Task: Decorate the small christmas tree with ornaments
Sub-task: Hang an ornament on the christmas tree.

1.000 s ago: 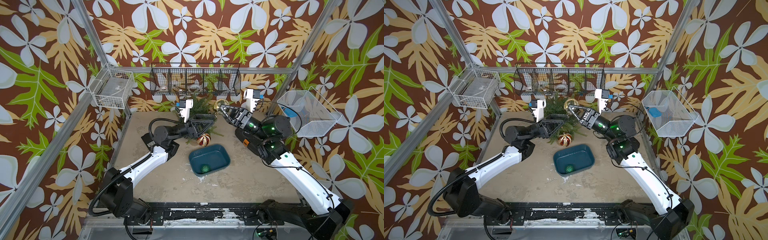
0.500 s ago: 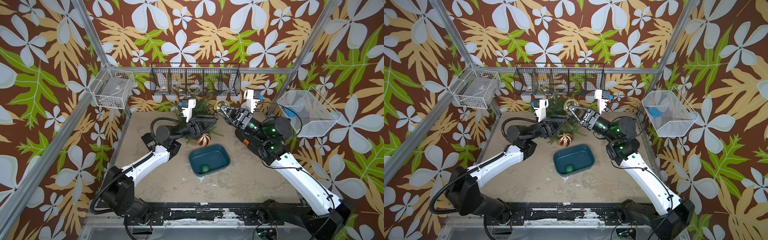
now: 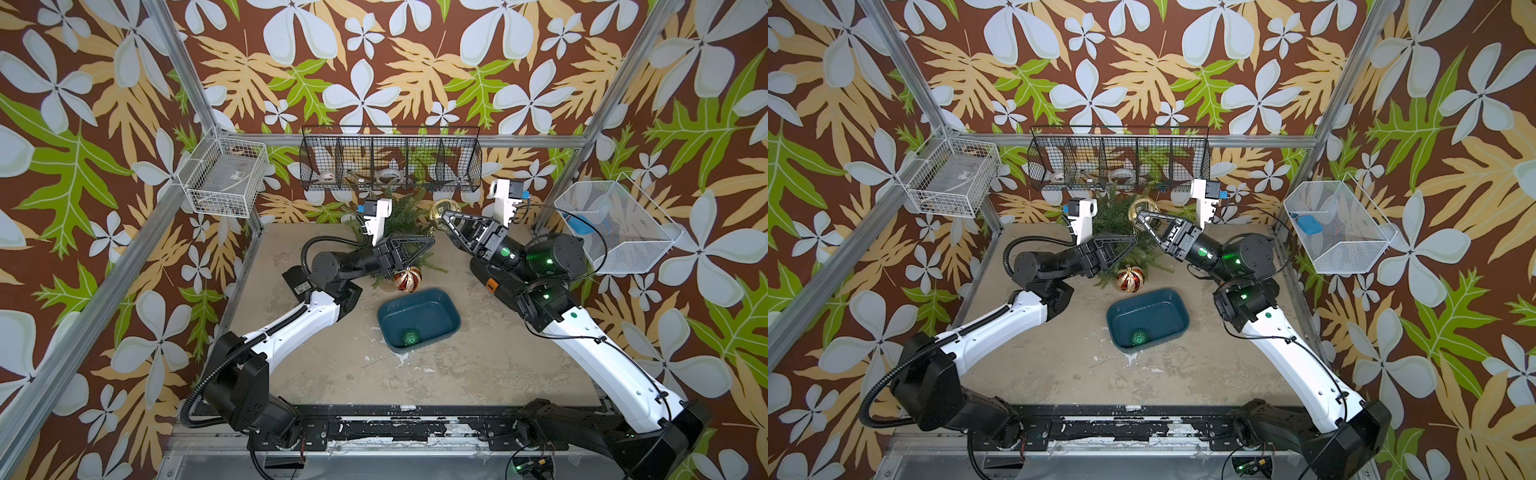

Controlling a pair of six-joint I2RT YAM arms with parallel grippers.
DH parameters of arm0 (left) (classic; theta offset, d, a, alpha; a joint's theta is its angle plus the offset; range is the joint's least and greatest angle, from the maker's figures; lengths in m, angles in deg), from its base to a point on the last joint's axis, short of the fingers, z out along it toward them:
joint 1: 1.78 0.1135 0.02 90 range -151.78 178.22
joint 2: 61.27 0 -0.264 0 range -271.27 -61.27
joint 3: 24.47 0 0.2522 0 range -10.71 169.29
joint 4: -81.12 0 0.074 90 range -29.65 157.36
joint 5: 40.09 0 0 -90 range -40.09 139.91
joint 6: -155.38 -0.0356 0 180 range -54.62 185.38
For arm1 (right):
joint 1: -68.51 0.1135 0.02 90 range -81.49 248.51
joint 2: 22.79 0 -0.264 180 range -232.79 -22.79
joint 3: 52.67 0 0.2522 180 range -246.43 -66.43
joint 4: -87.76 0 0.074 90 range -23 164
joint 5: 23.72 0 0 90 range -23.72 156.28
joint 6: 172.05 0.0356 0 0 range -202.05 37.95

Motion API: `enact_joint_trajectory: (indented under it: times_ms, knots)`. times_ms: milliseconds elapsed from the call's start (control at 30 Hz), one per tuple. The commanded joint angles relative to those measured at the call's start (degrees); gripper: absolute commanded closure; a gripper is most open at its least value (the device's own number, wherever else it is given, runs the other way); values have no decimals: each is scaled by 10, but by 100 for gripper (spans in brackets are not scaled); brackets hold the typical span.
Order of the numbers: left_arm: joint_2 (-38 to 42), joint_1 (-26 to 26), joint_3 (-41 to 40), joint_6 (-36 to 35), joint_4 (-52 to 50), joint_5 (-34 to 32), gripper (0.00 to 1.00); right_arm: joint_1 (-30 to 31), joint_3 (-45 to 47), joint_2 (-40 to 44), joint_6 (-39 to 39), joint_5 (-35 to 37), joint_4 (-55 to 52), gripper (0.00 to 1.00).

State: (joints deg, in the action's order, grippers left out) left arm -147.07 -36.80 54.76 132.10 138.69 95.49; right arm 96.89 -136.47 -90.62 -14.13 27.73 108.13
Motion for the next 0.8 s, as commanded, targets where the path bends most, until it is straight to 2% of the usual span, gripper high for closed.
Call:
enact_joint_trajectory:
  times_ms: [0, 267, 433, 767]
  knots:
    - [11, 1, -2, -26, -27, 13, 100, -8, 9, 12, -29, 18, -2, 43]
    - [50, 9, 4, -146, -236, -8, 100, -28, 40, 11, -52, 41, 6, 43]
    - [51, 20, 36, -208, -364, -22, 100, -30, 54, 4, -67, 63, 22, 43]
    - [35, 41, 103, -294, -545, -61, 100, -45, 94, -18, -62, 88, 91, 43]
